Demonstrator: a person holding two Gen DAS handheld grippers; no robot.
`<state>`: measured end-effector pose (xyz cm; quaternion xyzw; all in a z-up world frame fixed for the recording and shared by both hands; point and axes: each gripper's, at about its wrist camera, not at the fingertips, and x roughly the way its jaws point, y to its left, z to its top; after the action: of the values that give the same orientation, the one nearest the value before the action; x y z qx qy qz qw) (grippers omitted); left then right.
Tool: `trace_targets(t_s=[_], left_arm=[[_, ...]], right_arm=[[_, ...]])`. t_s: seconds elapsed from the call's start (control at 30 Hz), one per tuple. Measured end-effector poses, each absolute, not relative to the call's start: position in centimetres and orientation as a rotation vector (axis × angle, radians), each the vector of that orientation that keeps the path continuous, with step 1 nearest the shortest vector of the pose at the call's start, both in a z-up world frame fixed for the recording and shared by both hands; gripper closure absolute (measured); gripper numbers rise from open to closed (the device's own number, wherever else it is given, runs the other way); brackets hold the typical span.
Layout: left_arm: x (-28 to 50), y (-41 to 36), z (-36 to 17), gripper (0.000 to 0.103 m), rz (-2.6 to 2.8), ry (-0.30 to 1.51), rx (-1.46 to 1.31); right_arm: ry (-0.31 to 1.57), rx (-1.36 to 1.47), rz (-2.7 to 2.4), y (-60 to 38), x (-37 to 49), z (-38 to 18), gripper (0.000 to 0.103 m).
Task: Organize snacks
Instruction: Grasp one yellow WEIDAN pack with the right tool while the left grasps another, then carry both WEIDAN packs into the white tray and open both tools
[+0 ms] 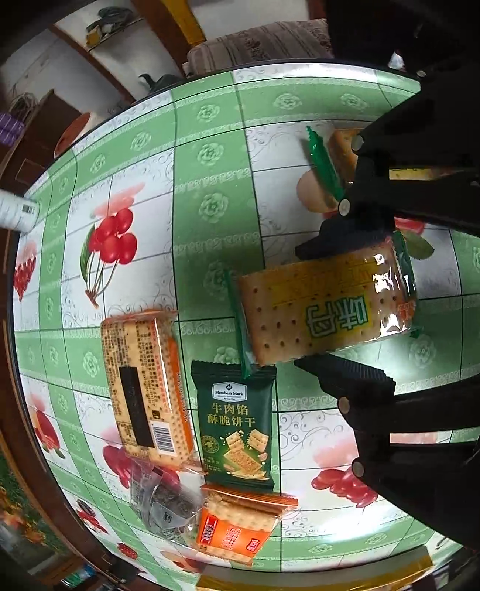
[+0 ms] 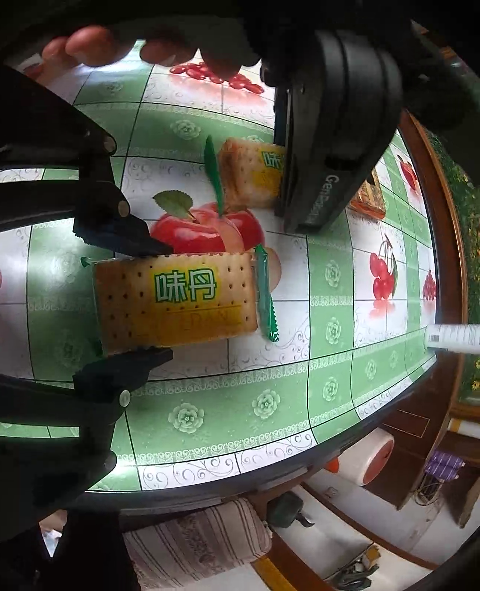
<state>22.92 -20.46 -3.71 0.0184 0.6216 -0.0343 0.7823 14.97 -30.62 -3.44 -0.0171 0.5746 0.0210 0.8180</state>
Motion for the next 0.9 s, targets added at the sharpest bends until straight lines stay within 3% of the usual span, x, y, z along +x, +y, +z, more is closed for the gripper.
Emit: trace_targets(t_s=[0.37, 0.9], left_arm=[[17.1, -18.3, -3.6, 0.055, -0.115, 1.301, 0.087], [6.7, -8.6, -3.2, 0.056, -0.147, 1.254, 0.140]], right_arm=[[1.230, -0.039, 0.114, -30.4, 12.0, -3.1, 0.054], [1.267, -0.007, 0.232, -27.2, 6.4, -2.8, 0.055]])
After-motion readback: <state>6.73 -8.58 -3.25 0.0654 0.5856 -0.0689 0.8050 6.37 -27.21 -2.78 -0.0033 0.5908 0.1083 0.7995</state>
